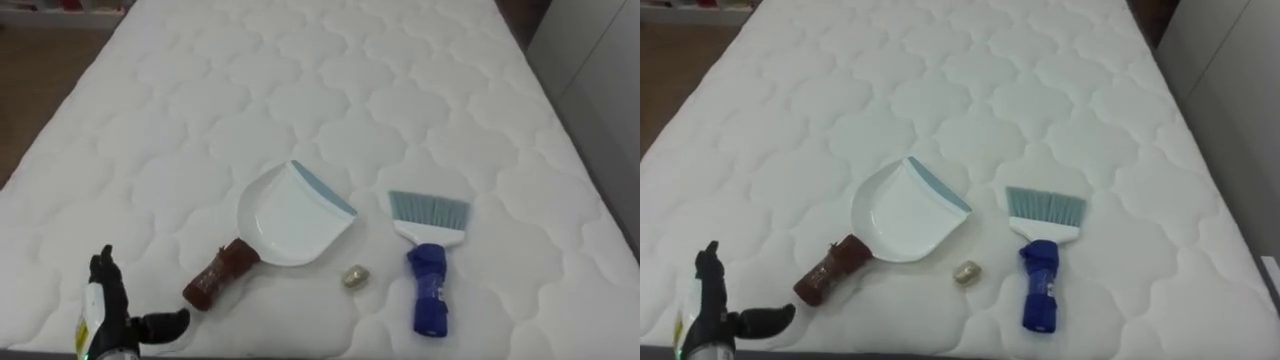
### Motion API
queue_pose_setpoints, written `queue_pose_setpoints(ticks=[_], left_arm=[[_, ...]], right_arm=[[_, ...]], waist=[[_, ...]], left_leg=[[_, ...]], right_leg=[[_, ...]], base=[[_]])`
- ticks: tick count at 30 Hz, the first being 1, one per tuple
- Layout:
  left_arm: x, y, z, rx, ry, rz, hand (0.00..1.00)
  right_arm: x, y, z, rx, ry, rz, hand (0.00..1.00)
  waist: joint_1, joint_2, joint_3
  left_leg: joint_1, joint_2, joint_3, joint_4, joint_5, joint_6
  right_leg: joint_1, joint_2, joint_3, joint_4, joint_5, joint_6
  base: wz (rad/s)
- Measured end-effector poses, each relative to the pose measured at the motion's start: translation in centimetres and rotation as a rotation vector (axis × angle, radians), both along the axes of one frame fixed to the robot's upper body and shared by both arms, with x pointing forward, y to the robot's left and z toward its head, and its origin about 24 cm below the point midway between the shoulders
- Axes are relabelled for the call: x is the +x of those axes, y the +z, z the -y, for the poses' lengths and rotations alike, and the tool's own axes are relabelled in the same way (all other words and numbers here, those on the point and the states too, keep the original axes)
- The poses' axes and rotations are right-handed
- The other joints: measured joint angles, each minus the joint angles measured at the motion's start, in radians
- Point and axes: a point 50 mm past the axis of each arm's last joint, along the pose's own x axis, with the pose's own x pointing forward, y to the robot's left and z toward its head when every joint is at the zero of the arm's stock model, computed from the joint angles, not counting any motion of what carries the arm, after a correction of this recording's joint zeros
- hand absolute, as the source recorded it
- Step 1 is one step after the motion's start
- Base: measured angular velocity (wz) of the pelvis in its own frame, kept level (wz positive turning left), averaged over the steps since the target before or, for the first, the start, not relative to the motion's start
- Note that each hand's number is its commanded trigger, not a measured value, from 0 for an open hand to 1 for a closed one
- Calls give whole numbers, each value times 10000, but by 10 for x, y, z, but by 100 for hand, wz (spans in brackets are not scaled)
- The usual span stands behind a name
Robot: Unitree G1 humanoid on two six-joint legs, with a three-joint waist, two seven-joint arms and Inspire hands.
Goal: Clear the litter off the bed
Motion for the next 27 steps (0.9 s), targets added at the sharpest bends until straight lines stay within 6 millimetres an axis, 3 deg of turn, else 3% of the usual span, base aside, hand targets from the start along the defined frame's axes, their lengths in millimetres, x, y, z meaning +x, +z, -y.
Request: queue_pose_setpoints(ticks=[5,12,20,27], left_arm=[[14,15,9,-116,-503,964,0],[26,21,14,-167,-778,1331,0],[27,20,18,-140,-1093,1270,0],[28,8,33,-404,-2171,485,0]], right_arm=[[1,0,-3,409,-54,57,0],[1,0,-5,783,-270,69,0],[1,0,-4,816,-496,123,0],[3,-1,-6,949,-706,141,0]], waist=[[-182,-34,0],[-286,-81,25],[-388,-117,59],[-562,-152,81]], left_leg=[[-8,-6,0,1,0,0],[17,0,59,15,0,0],[-96,1,70,22,0,0],[-193,5,177,74,0,1]], right_leg=[[7,-8,-7,1,0,0],[-4,-6,39,4,0,0],[-148,-14,40,33,0,1],[-231,-4,272,39,1,1]], base=[[0],[-1],[0],[-4]])
